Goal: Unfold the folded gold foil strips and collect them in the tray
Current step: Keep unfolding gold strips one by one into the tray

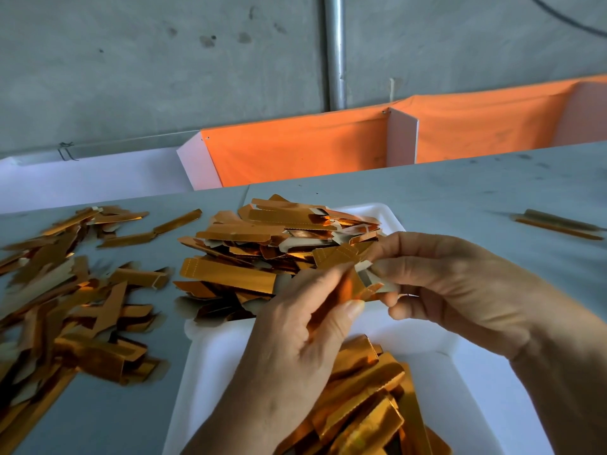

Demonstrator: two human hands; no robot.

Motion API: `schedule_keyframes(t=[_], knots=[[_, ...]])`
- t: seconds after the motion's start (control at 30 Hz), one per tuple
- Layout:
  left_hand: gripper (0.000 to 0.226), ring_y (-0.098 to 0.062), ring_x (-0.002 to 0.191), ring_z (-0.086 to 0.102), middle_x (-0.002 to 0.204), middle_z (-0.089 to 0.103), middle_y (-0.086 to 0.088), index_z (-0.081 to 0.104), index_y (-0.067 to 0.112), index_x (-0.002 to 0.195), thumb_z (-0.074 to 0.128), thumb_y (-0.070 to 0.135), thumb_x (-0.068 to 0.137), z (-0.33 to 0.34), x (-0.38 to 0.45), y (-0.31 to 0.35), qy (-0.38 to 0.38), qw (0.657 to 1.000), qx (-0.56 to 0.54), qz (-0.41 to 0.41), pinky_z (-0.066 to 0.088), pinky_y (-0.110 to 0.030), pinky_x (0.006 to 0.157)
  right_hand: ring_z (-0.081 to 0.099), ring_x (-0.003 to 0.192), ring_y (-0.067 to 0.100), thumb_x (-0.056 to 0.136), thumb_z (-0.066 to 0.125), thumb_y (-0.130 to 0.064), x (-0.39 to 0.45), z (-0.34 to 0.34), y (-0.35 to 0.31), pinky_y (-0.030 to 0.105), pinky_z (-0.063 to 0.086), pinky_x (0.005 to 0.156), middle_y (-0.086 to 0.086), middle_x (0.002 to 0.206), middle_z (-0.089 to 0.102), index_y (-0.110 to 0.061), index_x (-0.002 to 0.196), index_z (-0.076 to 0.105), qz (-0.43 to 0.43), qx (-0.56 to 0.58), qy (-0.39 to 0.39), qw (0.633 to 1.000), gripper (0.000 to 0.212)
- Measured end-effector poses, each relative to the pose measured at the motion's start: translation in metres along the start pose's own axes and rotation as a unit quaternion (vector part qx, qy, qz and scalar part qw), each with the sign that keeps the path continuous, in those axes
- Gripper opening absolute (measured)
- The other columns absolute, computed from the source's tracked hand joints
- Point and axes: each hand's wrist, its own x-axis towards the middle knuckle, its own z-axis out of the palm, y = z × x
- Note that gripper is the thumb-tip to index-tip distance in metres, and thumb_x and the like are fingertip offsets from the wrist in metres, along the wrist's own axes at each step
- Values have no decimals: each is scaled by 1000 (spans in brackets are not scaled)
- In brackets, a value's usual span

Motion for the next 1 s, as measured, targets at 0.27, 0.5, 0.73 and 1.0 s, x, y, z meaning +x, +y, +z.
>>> schedule_keyframes(t=[0.27,0.5,0.73,1.0], knots=[[33,-2,105,57,106,57,20,54,45,124,45,46,91,-3,0,3,-30,999,-32,24,43,-8,80,57,56,10,71,80,-18,-1,1,-1,20,49,52,3,69,61,-15,82,72,9,-23,-39,999,14],[33,0,104,56,106,57,20,54,46,123,48,48,90,-1,0,1,-24,999,-6,36,44,-6,77,49,48,10,72,77,-18,2,10,-1,17,43,49,5,60,57,-16,70,68,-61,-155,19,986,8],[36,-11,112,53,111,59,20,49,54,123,43,55,87,-5,-1,-2,-18,999,-31,25,48,-23,85,60,64,13,74,75,-17,-4,-1,-3,21,50,60,6,75,63,-14,84,67,-63,-16,-100,993,14],[37,-14,111,53,110,58,19,52,47,124,44,54,88,-5,0,-3,-17,999,-12,42,49,-27,84,58,57,14,74,69,-16,-2,1,-2,21,48,57,11,68,60,-15,79,69,-64,-60,-86,992,5]])
